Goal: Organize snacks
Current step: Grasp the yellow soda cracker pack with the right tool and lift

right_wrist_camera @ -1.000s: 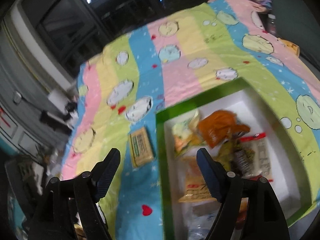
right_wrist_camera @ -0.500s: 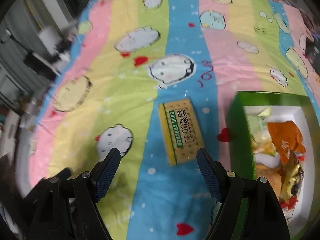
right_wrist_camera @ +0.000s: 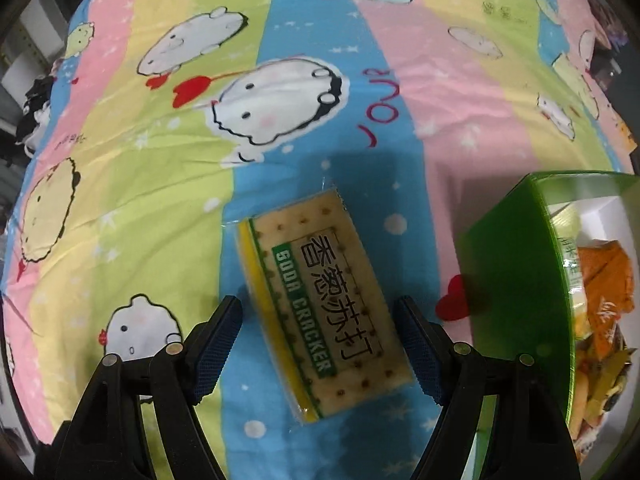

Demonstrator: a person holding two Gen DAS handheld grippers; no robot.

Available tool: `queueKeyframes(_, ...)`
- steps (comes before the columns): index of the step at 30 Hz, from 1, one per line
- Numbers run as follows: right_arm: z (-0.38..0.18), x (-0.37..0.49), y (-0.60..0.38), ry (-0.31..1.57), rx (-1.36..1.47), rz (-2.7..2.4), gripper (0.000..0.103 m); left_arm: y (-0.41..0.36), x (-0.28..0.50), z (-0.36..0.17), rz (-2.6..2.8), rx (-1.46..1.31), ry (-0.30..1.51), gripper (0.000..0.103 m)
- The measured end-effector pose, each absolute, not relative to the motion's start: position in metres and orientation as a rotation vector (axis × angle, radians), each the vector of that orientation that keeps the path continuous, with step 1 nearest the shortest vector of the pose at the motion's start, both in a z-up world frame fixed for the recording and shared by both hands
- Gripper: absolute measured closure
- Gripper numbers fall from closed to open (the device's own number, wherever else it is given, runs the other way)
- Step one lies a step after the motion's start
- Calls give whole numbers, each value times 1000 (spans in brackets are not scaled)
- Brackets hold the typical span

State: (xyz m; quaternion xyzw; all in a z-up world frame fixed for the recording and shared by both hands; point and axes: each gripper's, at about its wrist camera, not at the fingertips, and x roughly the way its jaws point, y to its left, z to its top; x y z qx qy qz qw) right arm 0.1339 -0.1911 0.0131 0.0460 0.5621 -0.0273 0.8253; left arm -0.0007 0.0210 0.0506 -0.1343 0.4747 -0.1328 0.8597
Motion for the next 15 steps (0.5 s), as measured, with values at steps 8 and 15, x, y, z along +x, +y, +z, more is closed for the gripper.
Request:
queueKeyframes(8,22,103,-184,1165,163,76,47,27,0,49,-216,-261,983,15)
queueKeyframes(15,30,45,-169,1162,222,237,47,41,2,47,-166,-296,988,16)
